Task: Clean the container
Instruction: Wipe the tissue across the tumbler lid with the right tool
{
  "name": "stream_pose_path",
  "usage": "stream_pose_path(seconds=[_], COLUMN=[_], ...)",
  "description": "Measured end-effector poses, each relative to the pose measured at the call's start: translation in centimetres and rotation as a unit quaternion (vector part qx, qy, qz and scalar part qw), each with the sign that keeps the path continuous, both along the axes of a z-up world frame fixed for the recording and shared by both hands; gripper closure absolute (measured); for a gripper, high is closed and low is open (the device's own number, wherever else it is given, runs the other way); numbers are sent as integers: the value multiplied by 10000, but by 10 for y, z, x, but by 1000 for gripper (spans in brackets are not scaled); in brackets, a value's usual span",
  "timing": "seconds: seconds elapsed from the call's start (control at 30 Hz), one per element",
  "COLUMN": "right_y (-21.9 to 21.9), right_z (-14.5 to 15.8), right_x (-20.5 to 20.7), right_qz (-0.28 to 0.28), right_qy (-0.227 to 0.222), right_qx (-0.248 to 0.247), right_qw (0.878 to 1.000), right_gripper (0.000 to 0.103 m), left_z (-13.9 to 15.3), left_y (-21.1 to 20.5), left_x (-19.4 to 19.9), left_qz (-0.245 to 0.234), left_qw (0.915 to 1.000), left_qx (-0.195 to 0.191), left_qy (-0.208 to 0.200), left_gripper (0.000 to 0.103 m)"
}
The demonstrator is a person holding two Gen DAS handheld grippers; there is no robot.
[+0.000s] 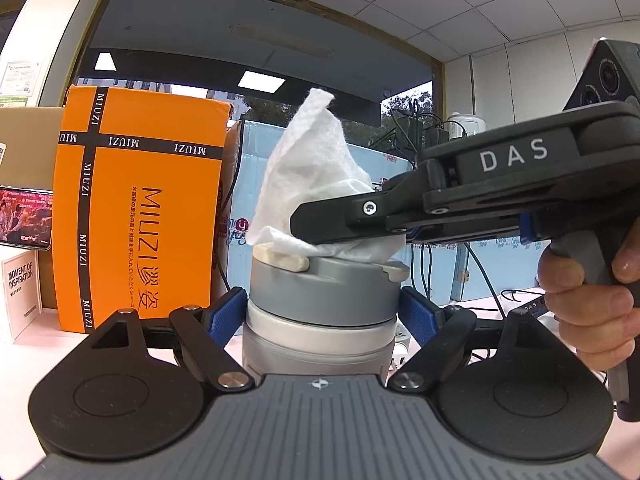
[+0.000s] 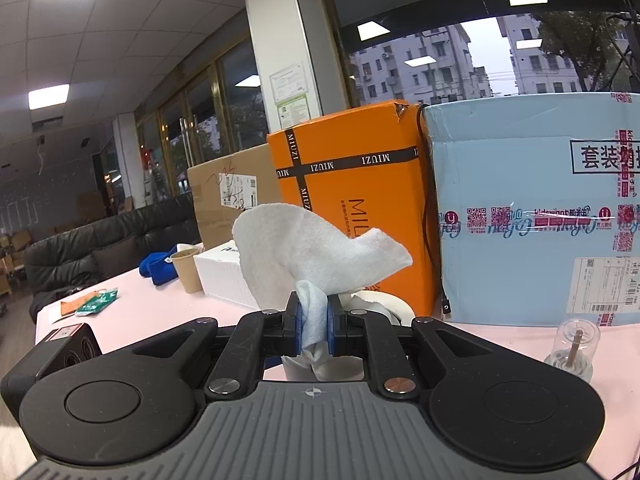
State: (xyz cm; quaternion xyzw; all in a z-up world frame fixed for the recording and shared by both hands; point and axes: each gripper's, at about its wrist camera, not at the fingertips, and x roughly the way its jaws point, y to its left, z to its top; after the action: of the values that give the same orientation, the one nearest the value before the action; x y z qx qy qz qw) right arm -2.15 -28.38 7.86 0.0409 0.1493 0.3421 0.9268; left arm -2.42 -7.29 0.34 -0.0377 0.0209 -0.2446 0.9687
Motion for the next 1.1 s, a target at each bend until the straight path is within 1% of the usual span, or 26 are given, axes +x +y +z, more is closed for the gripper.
stream_pose_path(seconds=[0.2,0.33,0.53,0.67,1.1], right_y=[-7,-15,-30,-36,-40], right_z=[1,1,-2,-3,-4], right_x=[4,12,8,8,15], right_qz=[104,216,401,455,806], right_qy=[-27,82,56,206,346], right_qx=[-79,59,325,523,602], right_qw=[9999,9997,9987,9974,9943], right_gripper=[92,92,92,92,92], left_z=[0,0,-2,-1,-1], left_y=[-1,-1,-1,1,-3], left_x=[0,-1,-3,-2,-4], left_qz=[4,10,-20,-13,-17], left_qw=[10000,10000,10000,9999,9996], left_qx=[24,8,49,102,226], left_qy=[-29,-18,-80,-76,-147], left_gripper=[23,23,23,23,23])
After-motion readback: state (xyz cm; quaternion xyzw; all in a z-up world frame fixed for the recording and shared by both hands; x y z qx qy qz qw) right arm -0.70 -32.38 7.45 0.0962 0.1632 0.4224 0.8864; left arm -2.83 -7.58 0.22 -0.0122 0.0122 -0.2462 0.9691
